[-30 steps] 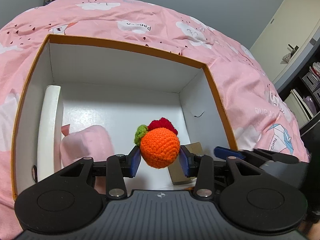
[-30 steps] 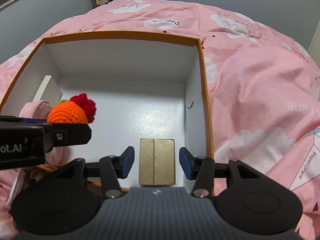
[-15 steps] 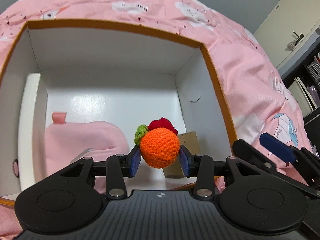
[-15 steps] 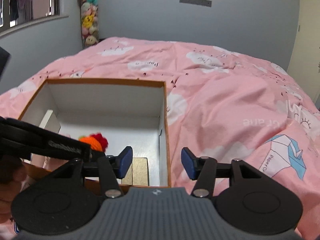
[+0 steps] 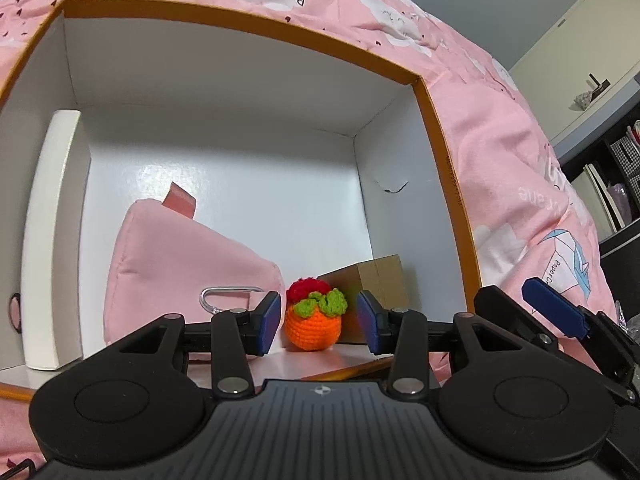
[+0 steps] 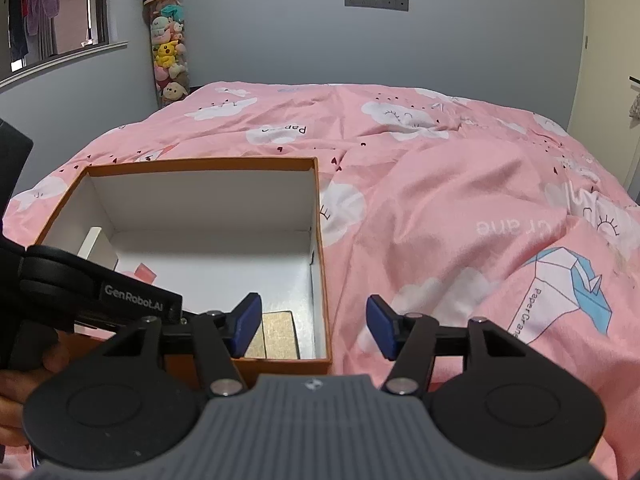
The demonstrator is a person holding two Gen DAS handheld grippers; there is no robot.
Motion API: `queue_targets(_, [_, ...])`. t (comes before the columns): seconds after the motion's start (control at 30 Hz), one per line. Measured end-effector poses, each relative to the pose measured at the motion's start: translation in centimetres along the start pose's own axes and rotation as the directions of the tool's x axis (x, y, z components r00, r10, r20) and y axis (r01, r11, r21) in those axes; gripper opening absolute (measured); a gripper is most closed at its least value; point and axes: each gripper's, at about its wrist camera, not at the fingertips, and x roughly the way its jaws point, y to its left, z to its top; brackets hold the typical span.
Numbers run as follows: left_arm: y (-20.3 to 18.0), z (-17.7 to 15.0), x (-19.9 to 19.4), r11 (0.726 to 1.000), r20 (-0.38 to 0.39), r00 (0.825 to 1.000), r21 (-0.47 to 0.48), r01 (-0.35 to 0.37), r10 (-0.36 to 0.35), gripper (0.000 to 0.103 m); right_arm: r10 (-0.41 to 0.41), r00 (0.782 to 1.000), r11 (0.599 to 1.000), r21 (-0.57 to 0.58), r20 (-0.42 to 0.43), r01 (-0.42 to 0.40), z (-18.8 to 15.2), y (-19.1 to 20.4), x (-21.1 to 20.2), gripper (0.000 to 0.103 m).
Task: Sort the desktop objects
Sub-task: 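Carry the orange fruit and gold box into the box and release them, then withdraw both grippers from the box back toward the pile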
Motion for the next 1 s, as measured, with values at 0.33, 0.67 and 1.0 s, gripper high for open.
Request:
queue_targets(0.33, [-0.9,-0.9,-5.2,0.997,0.103,0.995,0.071,-0.004,-0.003,0.048,0.064,0.998,0.998,0.014,0.01,-0.064,-0.3,0.1,-0.9,0.063])
queue_targets(0.67, [-1.7,-3.2,-10.9,0.987,0.193,0.981,0.148,-0.059,0.03,0.048,0.17,0.985,0.985,0.018,0.013,-0.17,-0.4,1.1,-3.4,0.064])
queue_targets(1.0, [0.5,-6.3,-13.4,0.977,0.215,0.967,0.129,-0.167,0.137,0.05,0.289,0.957,0.957,-0.003,-0.04,-0.289,-1.7,3.2,-4.7,0.067])
